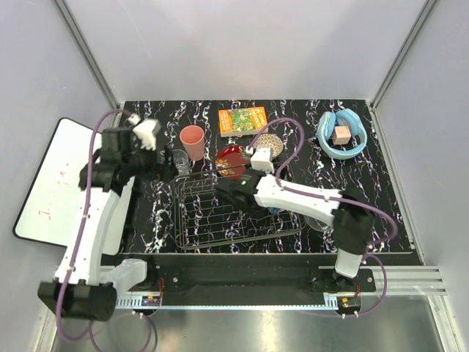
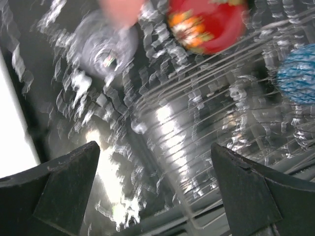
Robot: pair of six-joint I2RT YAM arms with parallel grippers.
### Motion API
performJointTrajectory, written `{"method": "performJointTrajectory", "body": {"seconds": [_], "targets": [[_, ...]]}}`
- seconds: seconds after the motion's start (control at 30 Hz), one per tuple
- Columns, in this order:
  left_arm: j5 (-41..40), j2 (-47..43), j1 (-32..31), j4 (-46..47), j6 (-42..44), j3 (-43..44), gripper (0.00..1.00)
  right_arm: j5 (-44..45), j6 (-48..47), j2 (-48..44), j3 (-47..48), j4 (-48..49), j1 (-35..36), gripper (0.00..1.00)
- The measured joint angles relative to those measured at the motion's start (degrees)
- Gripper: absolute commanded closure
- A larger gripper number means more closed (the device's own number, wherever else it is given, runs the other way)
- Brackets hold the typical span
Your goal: Load the mixed dishes into the dish rack
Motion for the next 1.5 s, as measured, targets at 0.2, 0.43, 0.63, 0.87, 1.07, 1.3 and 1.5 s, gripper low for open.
{"method": "performJointTrajectory", "body": {"seconds": [0.2,0.43,0.63,0.87,1.07,1.3,1.5], "targets": [[-2.9,17.1,-15.4,1.6,-3.6,19.9,0.01,0.3,0.9,-15.4,7.5,1.1,-0.1,0.19],[-11.5,42.4,-29.5,2.6,-3.3,43.5,0.01,3.2,-1.1,-47.3,-3.0,6.3,-3.3,0.23],[-15.1,65.0,-37.5,4.1,2.2,65.3,0.01,4.3,-11.5,-64.3,-19.1,20.2,-7.1,0.23],[-19.0,76.9,-41.5,5.8,8.6,68.5,0.01,3.5,-16.6,-59.1,-21.0,27.1,-7.7,0.22],[-21.9,78.7,-42.4,9.3,8.2,67.5,0.01,2.0,-16.9,-60.1,-23.6,28.5,-8.1,0.23],[-22.6,79.3,-42.5,12.4,6.2,65.5,0.01,1.6,-17.0,-63.5,-24.6,28.7,-8.2,0.25],[-22.8,80.8,-42.9,14.3,4.2,65.3,0.01,1.6,-17.2,-65.7,-25.2,29.2,-8.2,0.28]]}}
